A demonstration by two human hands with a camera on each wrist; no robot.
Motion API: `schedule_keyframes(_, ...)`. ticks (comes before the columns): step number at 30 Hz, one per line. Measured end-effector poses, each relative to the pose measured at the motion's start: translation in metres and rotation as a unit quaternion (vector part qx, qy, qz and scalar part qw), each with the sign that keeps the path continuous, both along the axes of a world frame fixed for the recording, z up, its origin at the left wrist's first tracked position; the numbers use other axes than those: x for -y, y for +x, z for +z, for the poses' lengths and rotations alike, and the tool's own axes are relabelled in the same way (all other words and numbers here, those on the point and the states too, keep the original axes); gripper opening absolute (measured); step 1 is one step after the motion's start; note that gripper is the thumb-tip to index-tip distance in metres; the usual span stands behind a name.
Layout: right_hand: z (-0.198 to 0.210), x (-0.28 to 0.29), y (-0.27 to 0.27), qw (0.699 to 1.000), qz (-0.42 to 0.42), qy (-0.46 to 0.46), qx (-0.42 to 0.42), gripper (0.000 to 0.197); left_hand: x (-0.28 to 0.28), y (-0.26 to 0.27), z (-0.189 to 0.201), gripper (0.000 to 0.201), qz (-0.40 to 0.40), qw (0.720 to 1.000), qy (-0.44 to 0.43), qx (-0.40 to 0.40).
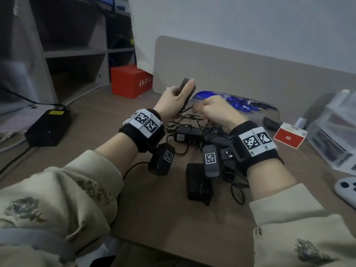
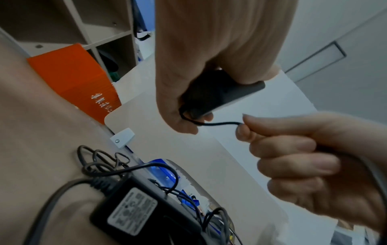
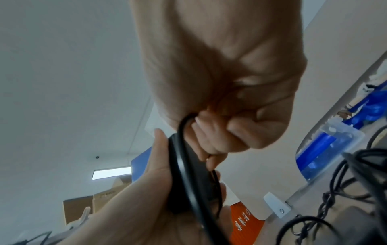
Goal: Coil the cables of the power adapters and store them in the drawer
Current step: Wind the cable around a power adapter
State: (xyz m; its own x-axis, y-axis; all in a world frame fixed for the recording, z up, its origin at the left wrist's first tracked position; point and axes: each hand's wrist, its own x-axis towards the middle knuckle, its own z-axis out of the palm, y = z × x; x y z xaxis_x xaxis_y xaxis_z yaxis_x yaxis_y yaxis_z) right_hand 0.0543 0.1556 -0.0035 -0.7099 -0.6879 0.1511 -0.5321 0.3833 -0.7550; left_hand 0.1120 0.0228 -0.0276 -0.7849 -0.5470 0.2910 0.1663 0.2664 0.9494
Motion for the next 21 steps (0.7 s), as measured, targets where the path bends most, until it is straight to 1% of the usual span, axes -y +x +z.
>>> schedule_keyframes(2, -0.002, 0.006, -0.005, 0.999, -0.005, -0.021, 0.049, 0.026, 0.000, -0.005, 0.002, 0.059, -0.033, 0.999, -0.038, 0.021)
schedule_keyframes(4, -0.003, 0.009, -0.011, 0.995, -0.019, -0.039, 0.086, 0.024, 0.002, -0.008, 0.005, 0.063, -0.066, 0.995, -0.059, 0.055)
schedule_keyframes(6, -0.004, 0.011, -0.016, 0.987, -0.032, -0.069, 0.138, 0.020, 0.005, -0.013, 0.005, 0.057, -0.089, 0.993, -0.051, 0.065)
schedule_keyframes(8, -0.006, 0.011, -0.018, 0.970, -0.034, -0.109, 0.212, 0.016, 0.008, -0.015, 0.001, 0.053, -0.108, 0.991, -0.044, 0.067)
schedule_keyframes(10, -0.008, 0.009, -0.018, 0.956, -0.024, -0.138, 0.258, 0.017, 0.010, -0.015, -0.004, 0.045, -0.125, 0.991, -0.034, 0.045)
schedule_keyframes(12, -0.010, 0.007, -0.018, 0.950, -0.019, -0.149, 0.274, 0.018, 0.011, -0.013, -0.010, 0.036, -0.123, 0.992, -0.019, 0.004)
schedule_keyframes(15, -0.010, 0.005, -0.018, 0.950, -0.019, -0.149, 0.274, 0.019, 0.013, -0.009, -0.012, 0.038, -0.107, 0.994, -0.016, -0.026)
schedule_keyframes(18, -0.010, 0.004, -0.018, 0.957, -0.016, -0.129, 0.259, 0.020, 0.016, -0.003, -0.011, 0.013, -0.093, 0.994, -0.047, -0.025)
schedule_keyframes(19, -0.010, 0.003, -0.018, 0.960, -0.010, -0.117, 0.253, 0.020, 0.016, -0.002, -0.010, 0.010, -0.086, 0.994, -0.062, -0.020)
schedule_keyframes(21, -0.009, 0.001, -0.017, 0.966, 0.010, -0.095, 0.240, 0.022, 0.017, 0.000, -0.009, 0.015, -0.073, 0.993, -0.092, -0.013)
